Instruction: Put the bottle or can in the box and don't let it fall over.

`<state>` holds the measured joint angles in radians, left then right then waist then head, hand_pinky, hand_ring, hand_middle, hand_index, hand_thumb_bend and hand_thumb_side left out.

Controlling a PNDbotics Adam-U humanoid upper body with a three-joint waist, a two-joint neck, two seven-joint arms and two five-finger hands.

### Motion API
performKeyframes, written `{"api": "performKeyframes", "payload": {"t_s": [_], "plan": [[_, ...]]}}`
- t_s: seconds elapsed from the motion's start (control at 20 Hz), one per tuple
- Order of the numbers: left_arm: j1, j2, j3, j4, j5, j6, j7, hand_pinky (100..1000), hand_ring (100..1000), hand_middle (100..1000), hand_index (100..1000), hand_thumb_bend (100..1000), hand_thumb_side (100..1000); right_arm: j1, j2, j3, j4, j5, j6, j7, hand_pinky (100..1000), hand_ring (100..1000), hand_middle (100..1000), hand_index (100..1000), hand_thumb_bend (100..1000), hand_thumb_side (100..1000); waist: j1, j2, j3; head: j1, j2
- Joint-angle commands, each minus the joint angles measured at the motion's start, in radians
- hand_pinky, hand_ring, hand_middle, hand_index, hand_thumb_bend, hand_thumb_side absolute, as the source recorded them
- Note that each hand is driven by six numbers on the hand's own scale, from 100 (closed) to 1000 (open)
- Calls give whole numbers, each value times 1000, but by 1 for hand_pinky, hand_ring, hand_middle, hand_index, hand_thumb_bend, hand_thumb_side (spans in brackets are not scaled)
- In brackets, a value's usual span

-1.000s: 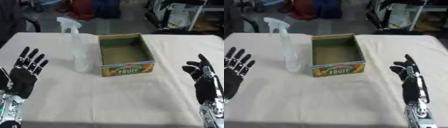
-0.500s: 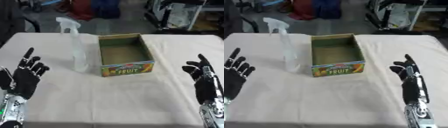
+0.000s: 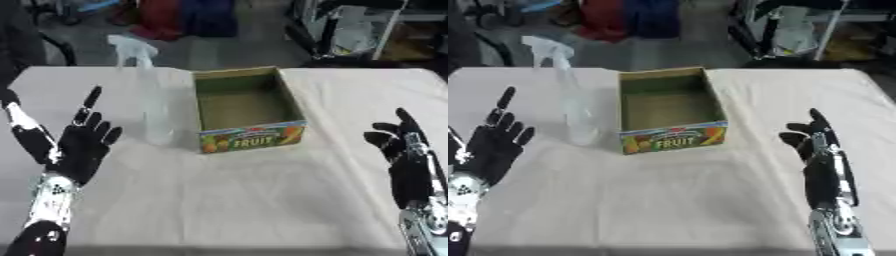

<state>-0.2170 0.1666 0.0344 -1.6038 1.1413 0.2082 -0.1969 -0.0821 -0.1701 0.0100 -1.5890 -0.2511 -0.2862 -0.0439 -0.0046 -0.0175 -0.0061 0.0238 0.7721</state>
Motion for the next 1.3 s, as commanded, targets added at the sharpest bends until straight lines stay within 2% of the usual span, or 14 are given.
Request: {"api": "performKeyframes", "payload": {"t_s": [0.05,0.15,0.2,0.5,0.9,1.3], "plan": [[-37,13,-3,13,79,-4,29,189,100,102,953,835,1000,-11,-3,0,-11,-3,-2,5,778,651,647,961,100,757,1,-9,-1,-6,-2],[-54,10,-6,30,107,-2,46,102,100,116,964,835,1000,-11,-2,1,-11,-3,-2,5,777,651,647,961,100,757,1,-11,-2,-6,-2],[-62,7,-7,38,118,0,53,100,100,118,967,836,1000,-11,-2,1,-11,-3,-2,6,778,651,647,961,100,757,1,-11,-3,-6,-2],[-104,-5,-12,85,160,14,90,100,100,129,978,835,1000,-11,-1,2,-11,-3,-1,7,778,651,647,961,100,757,1,-12,-6,-5,-2],[-164,-7,-13,140,154,16,155,100,100,180,1000,841,1000,-11,1,4,-11,-4,-1,10,778,651,647,961,100,757,2,-12,-14,-4,-2],[-225,-5,-10,133,144,-14,145,168,100,225,1000,827,1000,-11,3,6,-12,-5,0,13,778,651,647,961,100,756,1,-12,-22,-1,-2]]}}
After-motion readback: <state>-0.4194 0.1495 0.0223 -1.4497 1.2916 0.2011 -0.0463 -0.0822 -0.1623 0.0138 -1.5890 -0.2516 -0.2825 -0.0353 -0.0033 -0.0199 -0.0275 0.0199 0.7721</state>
